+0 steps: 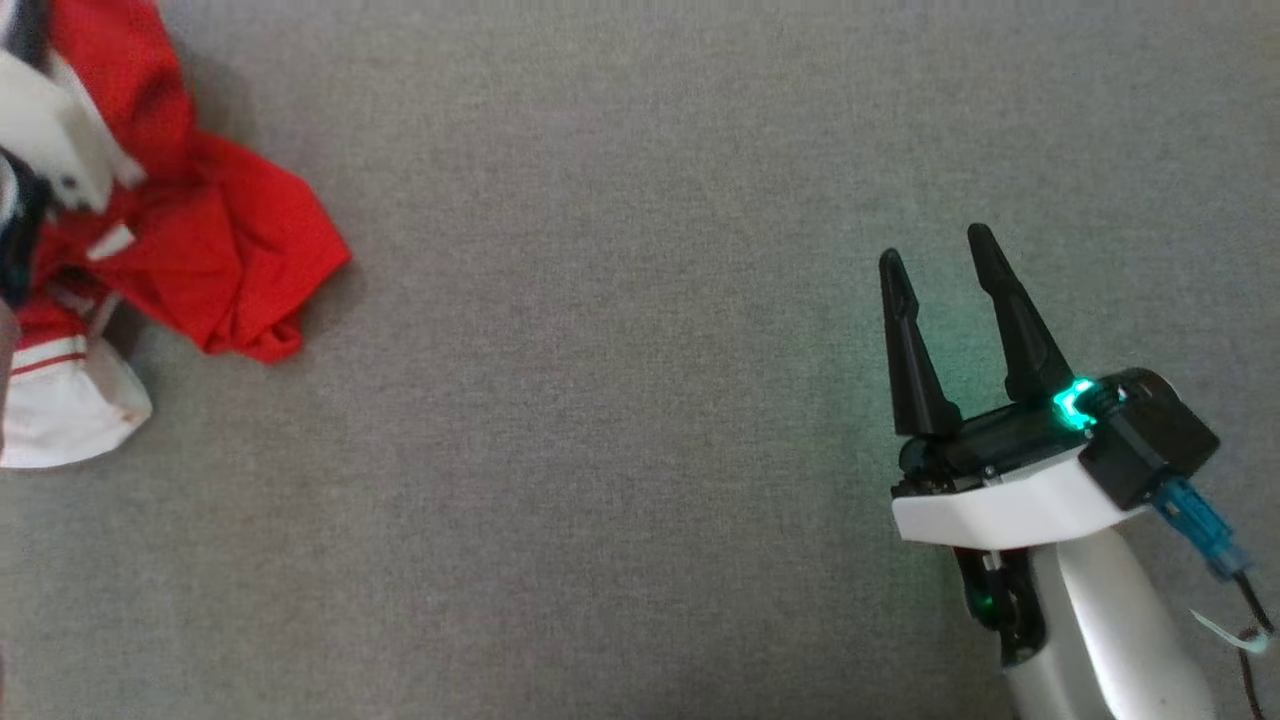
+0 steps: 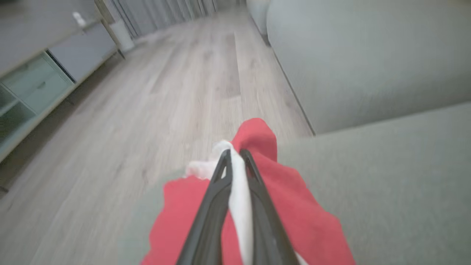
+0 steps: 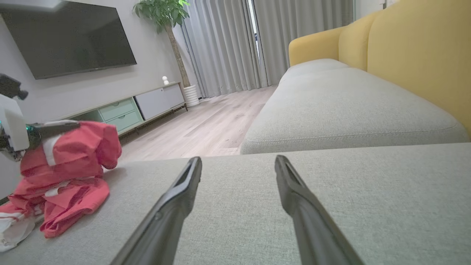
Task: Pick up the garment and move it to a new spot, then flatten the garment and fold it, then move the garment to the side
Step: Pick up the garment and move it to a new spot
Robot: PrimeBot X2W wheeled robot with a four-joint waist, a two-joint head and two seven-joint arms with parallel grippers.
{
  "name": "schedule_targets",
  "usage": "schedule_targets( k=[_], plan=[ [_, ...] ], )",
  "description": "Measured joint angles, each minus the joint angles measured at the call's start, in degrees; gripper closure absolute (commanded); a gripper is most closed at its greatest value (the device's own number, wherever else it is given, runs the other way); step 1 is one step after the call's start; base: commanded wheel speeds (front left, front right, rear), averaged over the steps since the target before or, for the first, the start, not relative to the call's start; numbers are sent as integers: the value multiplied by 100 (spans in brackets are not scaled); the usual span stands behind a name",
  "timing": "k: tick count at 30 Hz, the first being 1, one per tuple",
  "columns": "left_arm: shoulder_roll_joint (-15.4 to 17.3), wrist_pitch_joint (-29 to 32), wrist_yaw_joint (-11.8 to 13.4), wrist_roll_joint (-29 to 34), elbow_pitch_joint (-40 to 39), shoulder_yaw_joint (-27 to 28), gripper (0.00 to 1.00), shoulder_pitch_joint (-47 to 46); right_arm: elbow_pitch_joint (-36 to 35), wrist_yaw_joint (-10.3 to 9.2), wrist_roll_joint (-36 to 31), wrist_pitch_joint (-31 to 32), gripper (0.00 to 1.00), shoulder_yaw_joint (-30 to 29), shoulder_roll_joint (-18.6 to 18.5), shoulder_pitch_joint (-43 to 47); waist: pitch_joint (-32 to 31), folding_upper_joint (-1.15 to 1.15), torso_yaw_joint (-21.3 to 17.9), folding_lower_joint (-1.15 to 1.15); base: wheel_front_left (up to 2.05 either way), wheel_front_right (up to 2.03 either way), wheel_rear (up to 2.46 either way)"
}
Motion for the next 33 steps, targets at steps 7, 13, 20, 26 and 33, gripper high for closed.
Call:
schedule_targets(
  k=[7, 13, 20, 26, 33],
  plan=[
    [-91, -886, 43, -91, -143, 160, 100, -307, 132, 0, 155, -1, 0, 14, 0, 36, -390, 0, 56, 0, 0, 0, 0],
    [-320, -1151, 38, -288, -531, 201, 100, -299, 174, 0, 350, -1, 0, 13, 0, 193, -809, 0, 81, -1, 0, 0, 0],
    [-534, -726, 37, -510, -1416, 33, 100, 32, 171, 0, 573, -1, 0, 11, 1, 268, -1108, 0, -137, -1, 0, 0, 0],
    [-896, -226, 234, -650, -2278, -276, 100, 709, 135, 0, 641, -1, 0, 105, 2, 255, -1134, 0, -543, 0, 0, 0, 0],
    [-1480, 10, 642, -749, -2908, -608, 100, 1285, 43, 0, 857, -1, 0, 197, 2, 139, -996, 0, -1255, 0, 0, 0, 0]
  ],
)
